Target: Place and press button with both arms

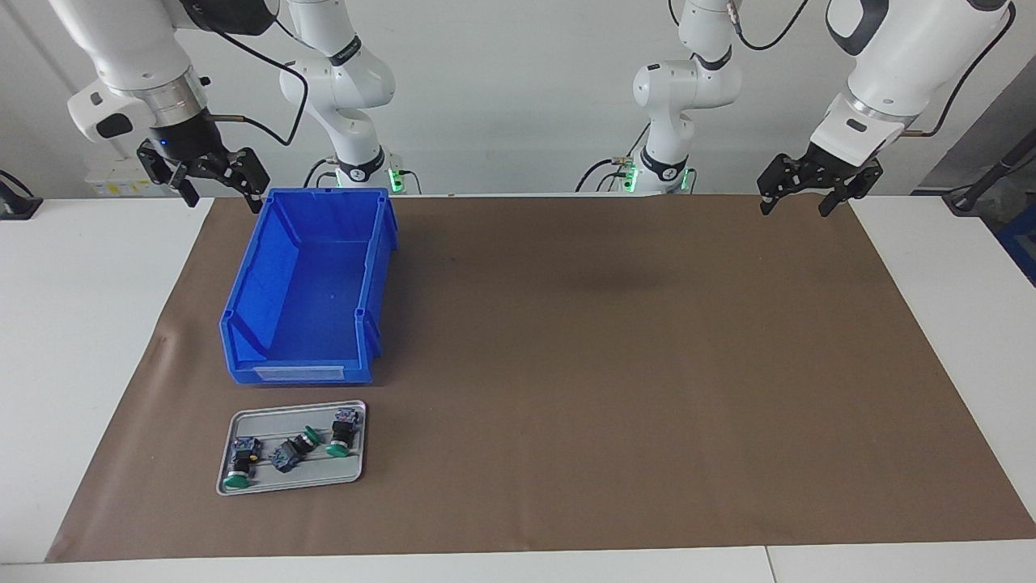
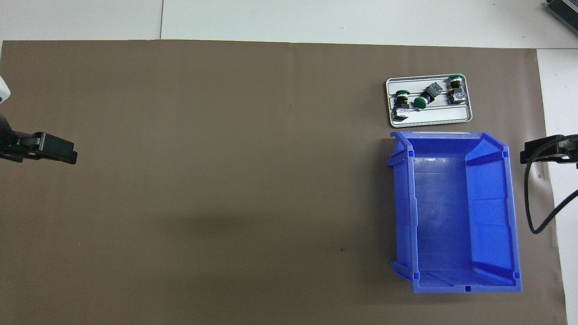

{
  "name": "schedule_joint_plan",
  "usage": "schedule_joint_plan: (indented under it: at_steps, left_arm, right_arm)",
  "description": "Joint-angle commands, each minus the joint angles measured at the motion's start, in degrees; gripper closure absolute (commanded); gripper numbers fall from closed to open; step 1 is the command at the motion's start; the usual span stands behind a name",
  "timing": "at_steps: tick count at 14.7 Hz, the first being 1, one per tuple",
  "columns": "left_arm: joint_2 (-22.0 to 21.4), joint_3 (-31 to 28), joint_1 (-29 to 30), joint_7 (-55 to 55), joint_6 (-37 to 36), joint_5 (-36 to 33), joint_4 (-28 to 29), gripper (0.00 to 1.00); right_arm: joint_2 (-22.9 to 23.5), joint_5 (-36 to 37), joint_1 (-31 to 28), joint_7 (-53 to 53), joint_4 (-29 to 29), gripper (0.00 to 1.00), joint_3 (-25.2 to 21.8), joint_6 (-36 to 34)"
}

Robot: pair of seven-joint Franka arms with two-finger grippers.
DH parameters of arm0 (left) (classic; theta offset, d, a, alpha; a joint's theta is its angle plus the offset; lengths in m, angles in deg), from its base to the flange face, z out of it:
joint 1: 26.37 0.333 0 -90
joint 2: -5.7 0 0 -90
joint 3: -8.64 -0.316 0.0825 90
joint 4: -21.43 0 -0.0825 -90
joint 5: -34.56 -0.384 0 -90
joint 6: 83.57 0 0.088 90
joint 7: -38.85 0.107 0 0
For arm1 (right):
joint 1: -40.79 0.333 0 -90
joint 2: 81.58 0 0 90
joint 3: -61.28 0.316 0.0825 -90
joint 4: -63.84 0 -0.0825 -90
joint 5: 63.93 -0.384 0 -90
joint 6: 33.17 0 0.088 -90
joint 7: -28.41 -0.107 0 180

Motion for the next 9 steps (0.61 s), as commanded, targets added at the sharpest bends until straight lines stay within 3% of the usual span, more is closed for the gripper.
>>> schedule_joint_plan:
  at_steps: [1, 6, 9]
  left_arm:
    - [-1.58, 0.42, 0.80, 0.67, -0.06, 0.47, 1.71, 0.00]
    - [-1.58, 0.42, 0.80, 0.59, -0.06, 0.38, 1.80, 0.00]
    - [-1.58, 0.33, 0.80, 0.59, -0.06, 0.38, 1.71, 0.00]
  right_arm:
    - [0.16, -1.34, -0.26, 0.40, -0.26, 0.00, 0.18, 0.75]
    - [0.41, -2.57, -0.16, -0.32, 1.14, 0.00, 0.18, 3.81]
    - [5.23, -3.28, -0.43, 2.41, 1.23, 0.00, 0.18, 11.62]
